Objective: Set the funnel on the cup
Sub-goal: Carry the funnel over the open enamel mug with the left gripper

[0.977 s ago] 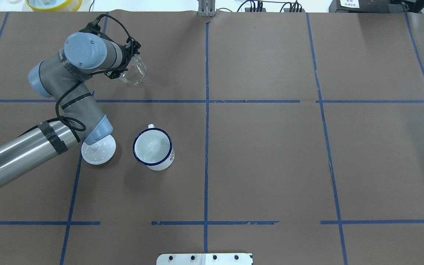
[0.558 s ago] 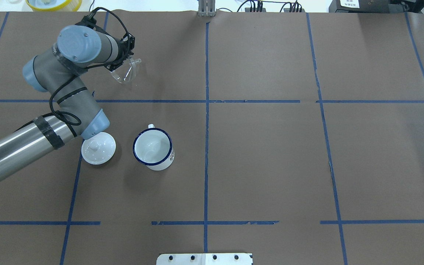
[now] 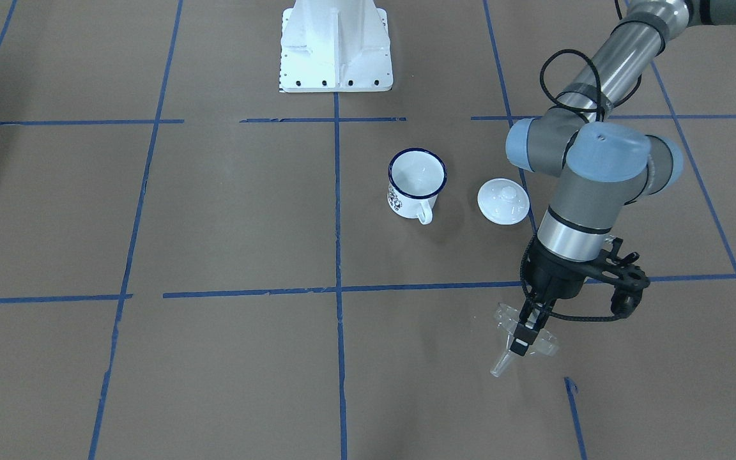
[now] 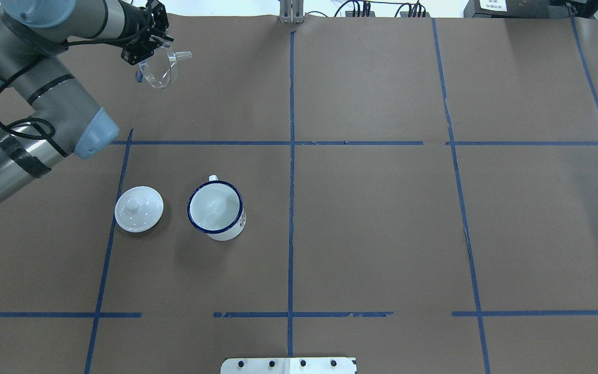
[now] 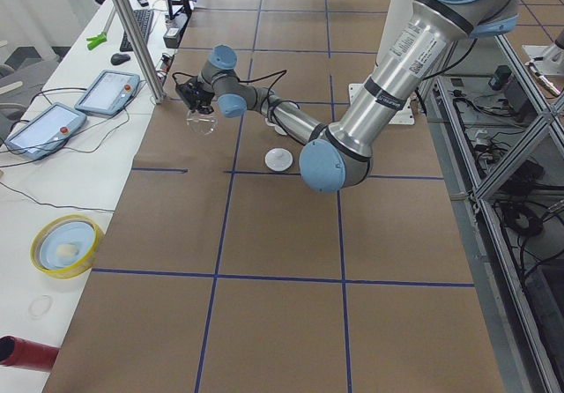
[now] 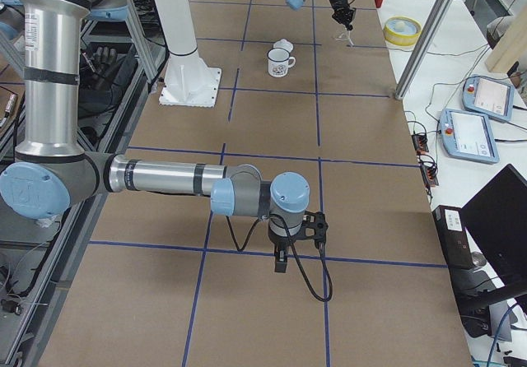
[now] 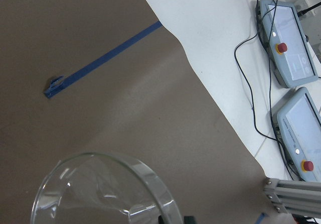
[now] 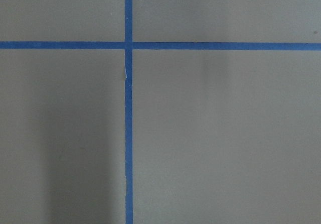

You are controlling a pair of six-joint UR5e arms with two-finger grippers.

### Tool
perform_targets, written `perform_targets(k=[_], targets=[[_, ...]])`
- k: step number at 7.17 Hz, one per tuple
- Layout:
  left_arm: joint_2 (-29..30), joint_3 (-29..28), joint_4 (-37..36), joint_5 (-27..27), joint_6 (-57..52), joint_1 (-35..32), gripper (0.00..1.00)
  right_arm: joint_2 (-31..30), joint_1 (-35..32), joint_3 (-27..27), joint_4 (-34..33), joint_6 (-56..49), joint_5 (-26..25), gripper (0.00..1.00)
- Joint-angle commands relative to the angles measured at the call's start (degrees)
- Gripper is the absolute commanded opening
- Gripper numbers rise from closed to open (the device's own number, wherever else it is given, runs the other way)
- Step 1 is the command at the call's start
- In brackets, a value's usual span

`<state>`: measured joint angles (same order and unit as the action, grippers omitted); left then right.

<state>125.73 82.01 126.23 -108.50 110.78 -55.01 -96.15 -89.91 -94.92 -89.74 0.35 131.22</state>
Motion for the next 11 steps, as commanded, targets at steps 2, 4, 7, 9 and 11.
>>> perform_targets(k=[2, 4, 7, 9, 11], targets=[[-3.0, 18.7, -22.6, -4.4, -10.3, -0.8, 0.00, 0.0, 0.0, 0.0, 0.0, 0.0, 0.0, 1.00], [-2.3, 24.5, -31.6, -4.4, -11.7, -0.4, 0.00, 0.0, 0.0, 0.0, 0.0, 0.0, 0.0, 1.00], [2.7, 31.2, -52.3, -3.6, -19.9, 8.0, 0.00, 0.0, 0.0, 0.0, 0.0, 0.0, 0.0, 1.00], [8.4, 31.7, -62.4, 0.6, -21.8, 14.6, 0.00, 0.0, 0.0, 0.0, 0.0, 0.0, 0.0, 1.00], [10.5, 31.2, -70.6, 5.8, -27.2, 21.3, 0.00, 0.0, 0.0, 0.0, 0.0, 0.0, 0.0, 1.00]])
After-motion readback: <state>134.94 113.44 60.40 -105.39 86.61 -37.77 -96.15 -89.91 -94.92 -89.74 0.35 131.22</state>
